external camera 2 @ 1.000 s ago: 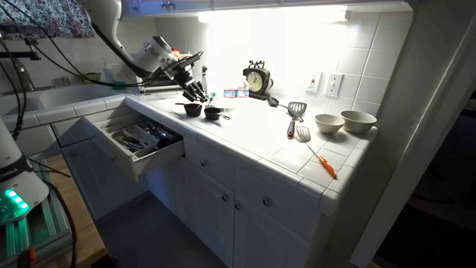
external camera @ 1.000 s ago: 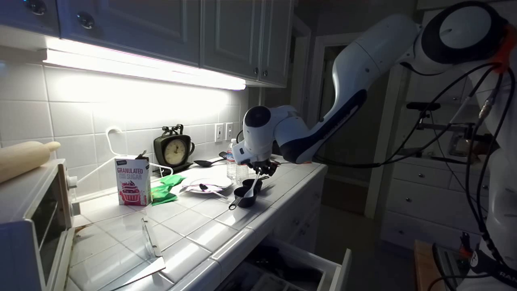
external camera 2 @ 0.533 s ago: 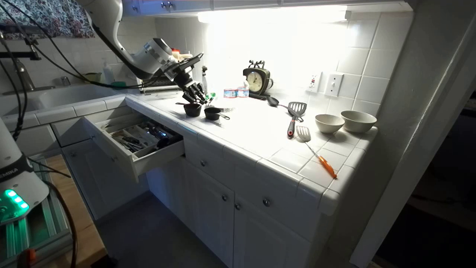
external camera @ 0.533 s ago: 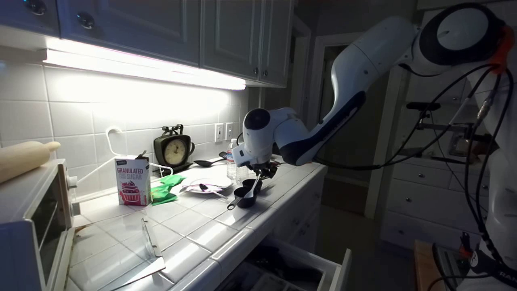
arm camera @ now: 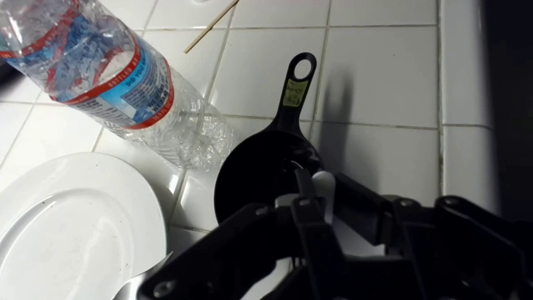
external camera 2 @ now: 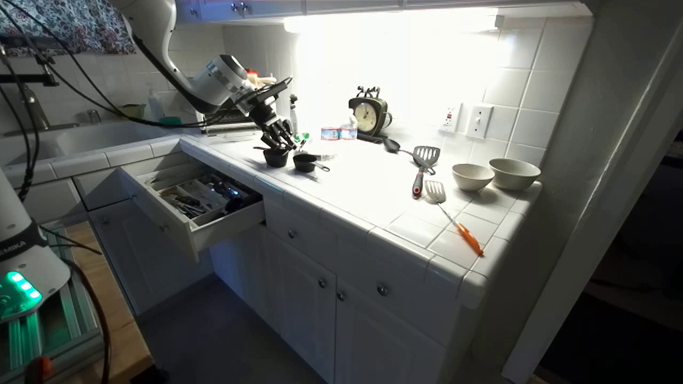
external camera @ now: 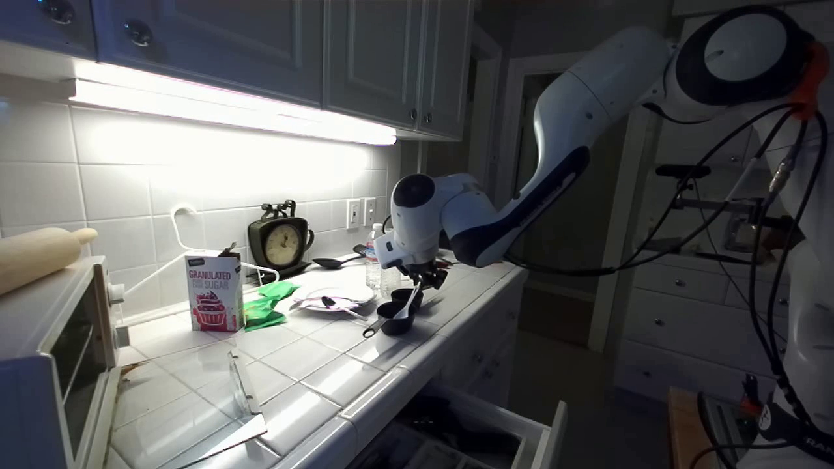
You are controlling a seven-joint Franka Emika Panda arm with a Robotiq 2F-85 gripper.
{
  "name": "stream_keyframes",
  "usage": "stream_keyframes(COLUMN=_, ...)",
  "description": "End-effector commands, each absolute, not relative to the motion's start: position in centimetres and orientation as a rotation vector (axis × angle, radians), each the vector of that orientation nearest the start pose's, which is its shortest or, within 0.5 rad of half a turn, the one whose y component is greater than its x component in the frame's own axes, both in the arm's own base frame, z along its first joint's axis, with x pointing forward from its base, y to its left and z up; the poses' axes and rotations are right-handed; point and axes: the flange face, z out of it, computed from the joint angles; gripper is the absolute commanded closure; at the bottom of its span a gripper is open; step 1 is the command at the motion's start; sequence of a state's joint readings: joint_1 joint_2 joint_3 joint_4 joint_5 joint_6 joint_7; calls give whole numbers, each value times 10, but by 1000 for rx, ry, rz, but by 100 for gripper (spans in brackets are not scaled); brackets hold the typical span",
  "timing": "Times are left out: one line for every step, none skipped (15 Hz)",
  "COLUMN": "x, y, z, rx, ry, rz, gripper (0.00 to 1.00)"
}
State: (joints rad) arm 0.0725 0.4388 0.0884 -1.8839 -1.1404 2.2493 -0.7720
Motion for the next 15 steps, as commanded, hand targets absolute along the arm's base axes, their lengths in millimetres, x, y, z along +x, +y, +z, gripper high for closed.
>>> stream_keyframes(x=634, y=77, z=281, rx=1618, ry=1766, rz=-367, gripper=96)
stream_keyframes(x=634, y=77, z=282, rx=1638, ry=1762, rz=-365, gripper=96)
stream_keyframes(x=634, y=76, z=282, rx=1654, ry=1758, rz=-366, gripper=96)
stream_keyframes(x=634, y=76, z=281, rx=1669, ry=1753, rz=-367, gripper=96)
stream_keyframes(x=634, y=75, z=281, rx=1692, ry=1745, rz=-369, gripper=96)
stream_keyframes(x=633, y=75, z=281, rx=1710, ry=1739, rz=-368, gripper=96)
stream_keyframes(x=634, y=74, z=281, rx=1725, ry=1734, rz=-368, gripper=96)
stream_keyframes(x=634, y=74, z=281, rx=1745, ry=1725, rz=-366, gripper=96)
stream_keyframes(x=634, y=73, z=282, rx=1757, ry=1721, rz=-364, gripper=96)
stream_keyframes(x=634, y=73, z=282, rx=1768, ry=1715, rz=-364, gripper=96)
stream_keyframes(x=635, y=73, z=282, rx=1780, ry=1710, rz=-362, gripper=96)
stream_keyframes(x=635, y=73, z=283, rx=1792, ry=1705, rz=-358, gripper=96)
stream_keyframes(x=636, y=73, z=284, rx=1800, ry=1701, rz=-355, gripper=96)
stream_keyframes(x=637, y=74, z=285, rx=1807, ry=1695, rz=-351, gripper=96)
stream_keyframes(x=638, y=74, z=286, rx=1813, ry=1690, rz=-347, gripper=96)
